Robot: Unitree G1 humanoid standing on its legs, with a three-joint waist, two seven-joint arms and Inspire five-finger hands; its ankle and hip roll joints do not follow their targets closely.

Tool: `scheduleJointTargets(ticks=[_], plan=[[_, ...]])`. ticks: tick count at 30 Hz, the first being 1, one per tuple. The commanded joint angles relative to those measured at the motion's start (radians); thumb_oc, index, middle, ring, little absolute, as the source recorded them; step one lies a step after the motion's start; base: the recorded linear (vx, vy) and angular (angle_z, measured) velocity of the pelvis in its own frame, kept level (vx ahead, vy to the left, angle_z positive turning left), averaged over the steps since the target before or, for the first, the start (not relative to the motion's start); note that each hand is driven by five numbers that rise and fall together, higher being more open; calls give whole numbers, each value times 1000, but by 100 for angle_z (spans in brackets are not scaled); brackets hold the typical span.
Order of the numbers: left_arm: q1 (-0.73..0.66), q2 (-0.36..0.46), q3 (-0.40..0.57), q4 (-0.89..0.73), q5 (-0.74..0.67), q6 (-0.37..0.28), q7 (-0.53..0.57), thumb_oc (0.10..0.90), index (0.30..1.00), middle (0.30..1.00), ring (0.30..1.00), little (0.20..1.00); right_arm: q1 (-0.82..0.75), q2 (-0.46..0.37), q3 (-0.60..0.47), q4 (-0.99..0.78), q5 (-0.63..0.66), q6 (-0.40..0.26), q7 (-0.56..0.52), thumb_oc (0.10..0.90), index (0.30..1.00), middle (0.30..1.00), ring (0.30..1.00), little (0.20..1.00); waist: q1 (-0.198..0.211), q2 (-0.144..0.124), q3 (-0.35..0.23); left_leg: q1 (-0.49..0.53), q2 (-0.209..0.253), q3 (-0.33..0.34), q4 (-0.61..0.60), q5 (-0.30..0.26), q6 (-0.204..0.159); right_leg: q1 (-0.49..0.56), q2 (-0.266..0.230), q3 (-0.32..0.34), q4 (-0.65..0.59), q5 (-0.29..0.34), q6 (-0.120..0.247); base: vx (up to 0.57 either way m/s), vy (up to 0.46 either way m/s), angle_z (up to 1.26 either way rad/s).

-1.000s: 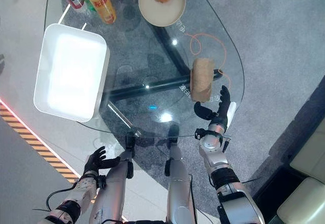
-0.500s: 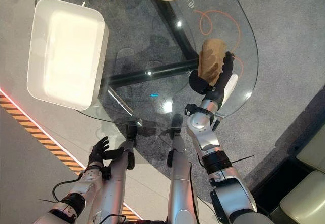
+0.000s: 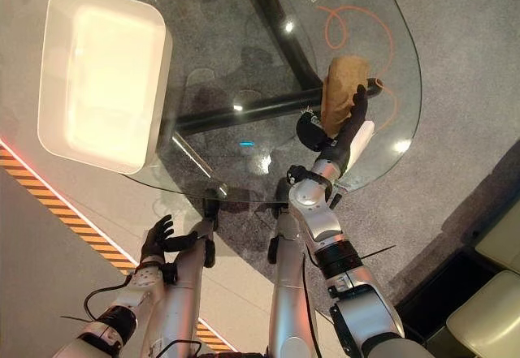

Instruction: Wipe the table with a cloth and put it in the basket.

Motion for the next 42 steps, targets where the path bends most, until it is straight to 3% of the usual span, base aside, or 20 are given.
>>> scheduleJointTargets(ticks=[1,26,33,42], plan=[[98,-59,-23,21,-16,16,41,800,900,900,900,900,6,-60,-16,-75,4,-14,-101,800,900,900,900,900,-2,42,-18,-59,-70,10,20,21,54,-21,43,-47,49,-10,-21,27,17,4],[88,-57,-38,29,-20,2,40,800,900,900,900,900,-39,-114,-34,19,5,91,-286,800,900,900,900,900,-4,52,-18,-92,-74,8,10,24,54,-62,55,-37,46,-1,-17,1,0,0],[86,-52,-41,27,-31,-5,40,800,900,900,900,900,-25,-119,-43,47,49,63,-285,800,900,900,900,900,-9,54,-18,-93,-74,11,3,26,55,-65,59,-32,41,1,-17,0,0,0],[82,-51,-47,21,-42,-7,48,800,900,900,900,900,-20,-109,-29,63,156,27,-188,800,900,900,900,900,-10,52,-18,-98,-76,9,-9,33,52,-70,64,-29,34,3,-20,0,0,0]])
